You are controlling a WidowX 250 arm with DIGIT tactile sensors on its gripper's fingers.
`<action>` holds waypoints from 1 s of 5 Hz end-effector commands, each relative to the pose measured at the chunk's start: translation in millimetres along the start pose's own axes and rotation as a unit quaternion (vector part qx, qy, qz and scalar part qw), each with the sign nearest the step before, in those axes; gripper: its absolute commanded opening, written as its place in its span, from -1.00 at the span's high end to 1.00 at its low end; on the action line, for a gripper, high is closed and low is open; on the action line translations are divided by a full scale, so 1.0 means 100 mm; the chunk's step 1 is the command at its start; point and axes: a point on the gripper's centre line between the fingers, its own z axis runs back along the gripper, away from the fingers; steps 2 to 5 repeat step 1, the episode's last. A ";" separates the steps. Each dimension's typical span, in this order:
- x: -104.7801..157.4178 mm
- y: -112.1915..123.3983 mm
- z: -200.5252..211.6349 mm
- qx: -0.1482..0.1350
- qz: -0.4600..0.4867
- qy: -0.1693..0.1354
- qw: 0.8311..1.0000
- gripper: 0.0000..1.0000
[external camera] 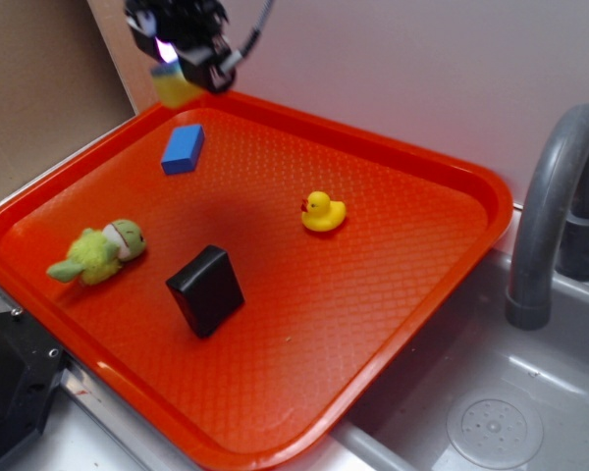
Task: Grab the green sponge.
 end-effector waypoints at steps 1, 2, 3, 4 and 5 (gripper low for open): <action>0.04 0.19 0.50 -0.019 0.048 -0.040 0.998 1.00; 0.04 0.19 0.50 -0.019 0.048 -0.040 0.998 1.00; 0.04 0.19 0.50 -0.019 0.048 -0.040 0.998 1.00; 0.04 0.19 0.50 -0.019 0.048 -0.040 0.998 1.00; 0.04 0.19 0.50 -0.019 0.048 -0.040 0.998 1.00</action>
